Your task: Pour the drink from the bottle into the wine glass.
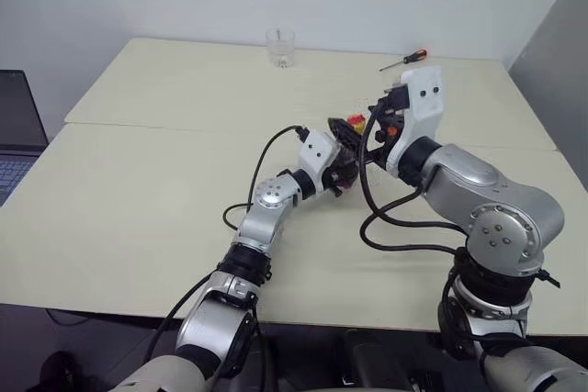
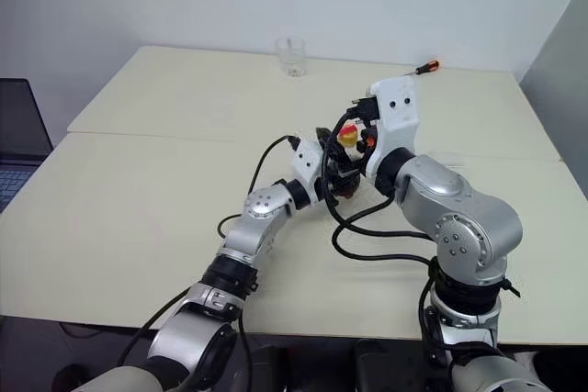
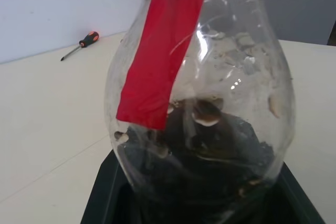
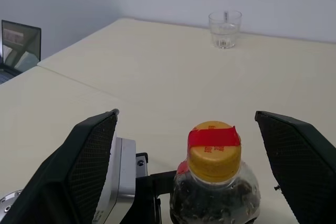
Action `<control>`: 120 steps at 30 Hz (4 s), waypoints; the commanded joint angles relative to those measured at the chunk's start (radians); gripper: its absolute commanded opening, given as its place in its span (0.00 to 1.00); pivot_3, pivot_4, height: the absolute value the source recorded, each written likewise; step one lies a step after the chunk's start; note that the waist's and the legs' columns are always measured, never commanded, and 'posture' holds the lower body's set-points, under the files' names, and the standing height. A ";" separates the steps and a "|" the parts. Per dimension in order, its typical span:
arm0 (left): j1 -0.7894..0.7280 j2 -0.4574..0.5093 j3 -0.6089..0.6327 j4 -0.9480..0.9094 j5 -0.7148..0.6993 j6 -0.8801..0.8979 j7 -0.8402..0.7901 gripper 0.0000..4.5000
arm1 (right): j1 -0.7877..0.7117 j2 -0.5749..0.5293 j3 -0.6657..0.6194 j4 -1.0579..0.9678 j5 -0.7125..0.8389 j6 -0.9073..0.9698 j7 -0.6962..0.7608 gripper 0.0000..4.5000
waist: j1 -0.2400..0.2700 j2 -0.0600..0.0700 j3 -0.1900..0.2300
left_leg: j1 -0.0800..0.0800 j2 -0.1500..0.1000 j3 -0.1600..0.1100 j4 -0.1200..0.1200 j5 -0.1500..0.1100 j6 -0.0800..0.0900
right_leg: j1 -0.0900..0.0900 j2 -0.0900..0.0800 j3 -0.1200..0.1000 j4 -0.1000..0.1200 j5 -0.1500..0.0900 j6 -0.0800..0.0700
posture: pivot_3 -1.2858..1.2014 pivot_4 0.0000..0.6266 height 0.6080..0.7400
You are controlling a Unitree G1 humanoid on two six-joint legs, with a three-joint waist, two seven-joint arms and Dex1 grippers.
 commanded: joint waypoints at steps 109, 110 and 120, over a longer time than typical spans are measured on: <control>-0.173 0.067 -0.025 0.068 -0.100 0.030 -0.442 0.30 | 0.042 0.255 -0.096 -0.392 0.002 0.341 -0.364 0.71 | -0.002 0.007 0.004 | -0.003 -0.001 -0.013 -0.004 0.000 0.001 | 0.001 0.000 -0.007 -0.003 -0.004 0.002 | 0.52 0.24 1.00; -0.174 0.066 -0.025 0.068 -0.100 0.030 -0.442 0.30 | 0.042 0.257 -0.095 -0.390 -0.001 0.341 -0.358 0.71 | -0.002 0.007 0.004 | -0.003 -0.001 -0.013 -0.004 0.000 0.001 | 0.001 0.000 -0.008 -0.003 -0.004 0.002 | 0.52 0.24 1.00; -0.170 0.060 -0.030 0.062 -0.097 0.028 -0.441 0.30 | 0.054 0.266 -0.082 -0.374 -0.031 0.341 -0.315 0.71 | -0.003 0.007 0.004 | -0.003 -0.001 -0.013 -0.004 0.000 0.001 | 0.001 0.000 -0.008 -0.003 -0.004 0.002 | 0.52 0.24 1.00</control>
